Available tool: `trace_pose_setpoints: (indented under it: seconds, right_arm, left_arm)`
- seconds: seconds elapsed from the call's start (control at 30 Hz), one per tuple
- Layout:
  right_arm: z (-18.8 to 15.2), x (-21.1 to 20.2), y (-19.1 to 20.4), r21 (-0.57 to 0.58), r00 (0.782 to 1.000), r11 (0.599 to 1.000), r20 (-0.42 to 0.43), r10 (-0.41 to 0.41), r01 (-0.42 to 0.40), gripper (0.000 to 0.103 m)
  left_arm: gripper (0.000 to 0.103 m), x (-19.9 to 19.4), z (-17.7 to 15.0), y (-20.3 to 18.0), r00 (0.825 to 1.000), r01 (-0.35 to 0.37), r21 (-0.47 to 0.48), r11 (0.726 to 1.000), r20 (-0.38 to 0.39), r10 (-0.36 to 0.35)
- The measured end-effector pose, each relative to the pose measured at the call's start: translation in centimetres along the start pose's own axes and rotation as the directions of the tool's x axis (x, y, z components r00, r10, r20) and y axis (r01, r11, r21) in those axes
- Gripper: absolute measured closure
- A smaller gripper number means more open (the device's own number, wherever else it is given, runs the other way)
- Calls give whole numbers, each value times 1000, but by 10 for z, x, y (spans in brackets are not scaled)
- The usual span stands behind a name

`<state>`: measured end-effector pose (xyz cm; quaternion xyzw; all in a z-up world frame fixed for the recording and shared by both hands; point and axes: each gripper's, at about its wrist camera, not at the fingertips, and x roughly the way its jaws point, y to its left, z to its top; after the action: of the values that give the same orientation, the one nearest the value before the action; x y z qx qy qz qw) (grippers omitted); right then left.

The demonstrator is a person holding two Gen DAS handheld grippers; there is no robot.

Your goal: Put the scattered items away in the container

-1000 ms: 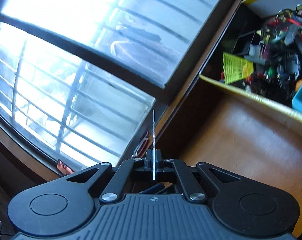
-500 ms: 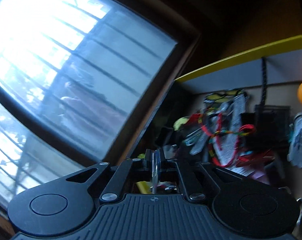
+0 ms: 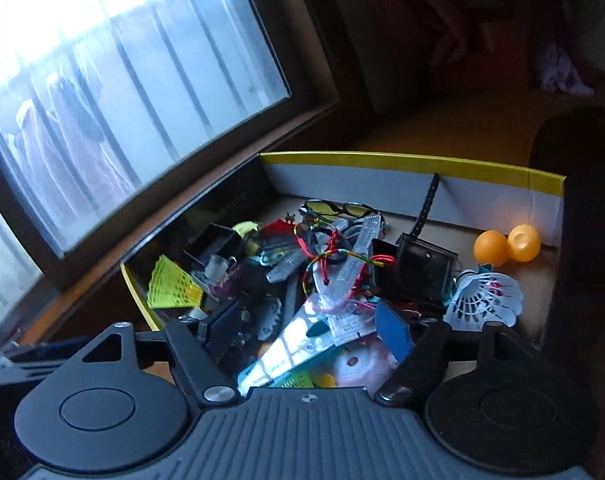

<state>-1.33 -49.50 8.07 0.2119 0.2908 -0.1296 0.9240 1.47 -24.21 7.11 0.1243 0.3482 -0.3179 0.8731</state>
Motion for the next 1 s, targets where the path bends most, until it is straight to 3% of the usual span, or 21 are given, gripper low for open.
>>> trace_pose_setpoints:
  seconds: [0.2,0.53,0.77,1.0]
  right_arm:
    - [-27,-23,40,-93,999,995,-7,-39,38,16]
    - [-71,-46,101,-167,999,986,-47,-25,17,13]
    - [-99,-41,125,-167,990,985,-130,-54,31,10]
    - [-110,-36,136,-135,978,988,-182,-103,79,9]
  left_arm:
    - [12,-16,-23,16,998,-39,-9,999,-39,39]
    - [10,-43,-67,67,994,-86,-75,993,-73,81]
    - [9,-48,-97,92,985,-125,-104,987,-129,111]
    - [7,-56,-114,112,984,-118,-167,979,-150,93]
